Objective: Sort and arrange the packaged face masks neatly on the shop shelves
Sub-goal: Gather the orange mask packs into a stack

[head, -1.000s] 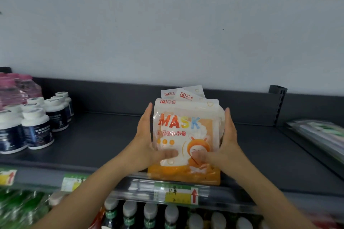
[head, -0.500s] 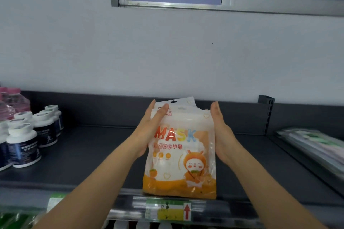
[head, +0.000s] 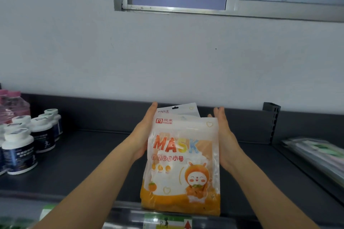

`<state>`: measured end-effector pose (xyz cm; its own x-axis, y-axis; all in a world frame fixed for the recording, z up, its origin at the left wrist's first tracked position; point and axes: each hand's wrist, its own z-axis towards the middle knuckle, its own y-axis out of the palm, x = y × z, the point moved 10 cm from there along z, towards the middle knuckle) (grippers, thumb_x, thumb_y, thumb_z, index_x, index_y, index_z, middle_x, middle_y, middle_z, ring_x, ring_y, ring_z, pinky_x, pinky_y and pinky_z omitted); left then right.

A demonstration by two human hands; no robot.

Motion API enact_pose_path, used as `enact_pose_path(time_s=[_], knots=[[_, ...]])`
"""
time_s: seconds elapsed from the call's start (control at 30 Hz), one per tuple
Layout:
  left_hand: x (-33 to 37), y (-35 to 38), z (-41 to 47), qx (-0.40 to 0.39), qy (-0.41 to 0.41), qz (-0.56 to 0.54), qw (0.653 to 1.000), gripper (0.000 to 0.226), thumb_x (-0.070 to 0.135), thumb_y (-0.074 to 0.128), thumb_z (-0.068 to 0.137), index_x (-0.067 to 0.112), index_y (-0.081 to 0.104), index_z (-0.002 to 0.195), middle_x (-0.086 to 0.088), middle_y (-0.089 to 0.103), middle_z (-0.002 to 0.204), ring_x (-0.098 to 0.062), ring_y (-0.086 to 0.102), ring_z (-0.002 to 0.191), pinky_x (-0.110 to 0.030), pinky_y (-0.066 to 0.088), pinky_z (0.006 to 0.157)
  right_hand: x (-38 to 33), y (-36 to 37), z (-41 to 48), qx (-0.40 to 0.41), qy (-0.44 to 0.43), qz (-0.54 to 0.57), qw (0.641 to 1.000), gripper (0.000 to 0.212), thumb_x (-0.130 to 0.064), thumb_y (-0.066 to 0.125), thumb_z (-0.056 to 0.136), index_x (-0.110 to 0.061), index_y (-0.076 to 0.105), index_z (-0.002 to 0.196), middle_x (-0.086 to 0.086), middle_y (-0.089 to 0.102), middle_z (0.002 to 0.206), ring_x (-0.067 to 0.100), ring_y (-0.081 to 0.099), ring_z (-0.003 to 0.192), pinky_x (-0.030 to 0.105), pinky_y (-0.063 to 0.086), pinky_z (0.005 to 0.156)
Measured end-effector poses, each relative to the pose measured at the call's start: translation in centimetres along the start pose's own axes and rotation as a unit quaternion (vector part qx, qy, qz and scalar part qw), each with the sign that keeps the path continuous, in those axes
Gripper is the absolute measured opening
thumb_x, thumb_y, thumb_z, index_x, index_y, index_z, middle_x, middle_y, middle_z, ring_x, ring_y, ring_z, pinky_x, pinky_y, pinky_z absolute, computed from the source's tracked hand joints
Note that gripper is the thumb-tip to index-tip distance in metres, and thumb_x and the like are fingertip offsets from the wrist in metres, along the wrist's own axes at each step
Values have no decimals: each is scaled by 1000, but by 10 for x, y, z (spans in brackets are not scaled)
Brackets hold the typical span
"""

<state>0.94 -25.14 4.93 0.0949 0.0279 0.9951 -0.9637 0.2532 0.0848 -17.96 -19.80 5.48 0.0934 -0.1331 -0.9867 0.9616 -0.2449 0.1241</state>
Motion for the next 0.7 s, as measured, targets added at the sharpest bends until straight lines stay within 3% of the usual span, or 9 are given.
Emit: enact_pose_path(time_s=[0.07, 0.13, 0.2, 0.27, 0.37, 0.53, 0.6, 0.67, 0.7], knots=[[3, 5, 2, -14, 11, 24, 1000, 35, 61, 32, 90, 36, 56, 87, 10, 72, 69, -20, 69, 81, -40, 53, 83, -3, -1, 5, -10, -14, -2, 1000, 38, -64, 31, 87, -39, 57, 99, -16, 62, 77, 12, 58, 69, 38, 49, 81], [7, 3, 1, -23, 21, 41, 999, 56, 71, 33, 83, 35, 53, 122, 7, 70, 110, -19, 63, 106, -47, 42, 100, -3, -6, 13, -38, -24, 3, 999, 74, -76, 33, 74, -41, 36, 138, -14, 53, 124, 14, 57, 102, 43, 42, 99], [9, -9, 11, 0, 29, 41, 999, 85, 79, 37, 72, 38, 26, 145, 5, 36, 149, -22, 36, 136, -54, 24, 112, -7, -7, 19, -70, -37, -2, 997, 106, -87, 38, 54, -41, 17, 146, -9, 25, 153, 17, 31, 138, 49, 24, 114], [14, -18, 18, 16, 41, 23, 999, 89, 80, 39, 69, 42, 16, 146, 6, 19, 156, -22, 21, 142, -57, 18, 113, -10, -8, 25, -90, -45, 14, 995, 108, -90, 38, 53, -42, 13, 147, -11, 13, 157, 15, 15, 144, 50, 14, 117], [19, -20, 27, 13, 36, 42, 998, 96, 83, 40, 61, 45, 15, 145, 6, 15, 157, -23, 16, 144, -58, 16, 113, -16, -17, 38, -57, -58, 12, 997, 84, -81, 23, 77, -38, 13, 148, -11, 12, 157, 13, 10, 145, 43, 6, 117], [10, -22, 45, 25, -9, 54, 998, 118, 91, 46, 41, 45, 15, 146, 0, 15, 157, -29, 22, 142, -59, 23, 111, -13, -21, 64, -55, -22, 22, 998, 90, -87, 26, 69, -42, 13, 147, -12, 11, 157, 14, 7, 145, 53, 7, 117], [2, -18, 50, 24, -40, 28, 999, 106, 87, 48, 51, 41, 25, 143, -2, 37, 149, -25, 43, 131, -55, 36, 105, -6, -19, 74, -62, -5, 21, 998, 88, -87, 26, 71, -42, 14, 147, -13, 11, 157, 15, 7, 146, 53, 7, 116], [2, -10, 56, 23, -44, 22, 999, 60, 75, 41, 77, 28, 48, 115, 6, 74, 87, -8, 71, 77, -38, 55, 77, 4, -11, 79, -73, 13, 37, 997, 86, -84, 25, 74, -41, 14, 148, -10, 10, 158, 17, 9, 145, 50, 13, 116], [0, -7, 63, 24, -46, 39, 998, 46, 67, 36, 86, 25, 51, 95, 11, 68, 56, -4, 66, 51, -31, 56, 60, 9, -7, 80, -78, 20, 51, 995, 84, -82, 25, 77, -39, 14, 148, -9, 10, 158, 18, 12, 145, 48, 18, 116]])
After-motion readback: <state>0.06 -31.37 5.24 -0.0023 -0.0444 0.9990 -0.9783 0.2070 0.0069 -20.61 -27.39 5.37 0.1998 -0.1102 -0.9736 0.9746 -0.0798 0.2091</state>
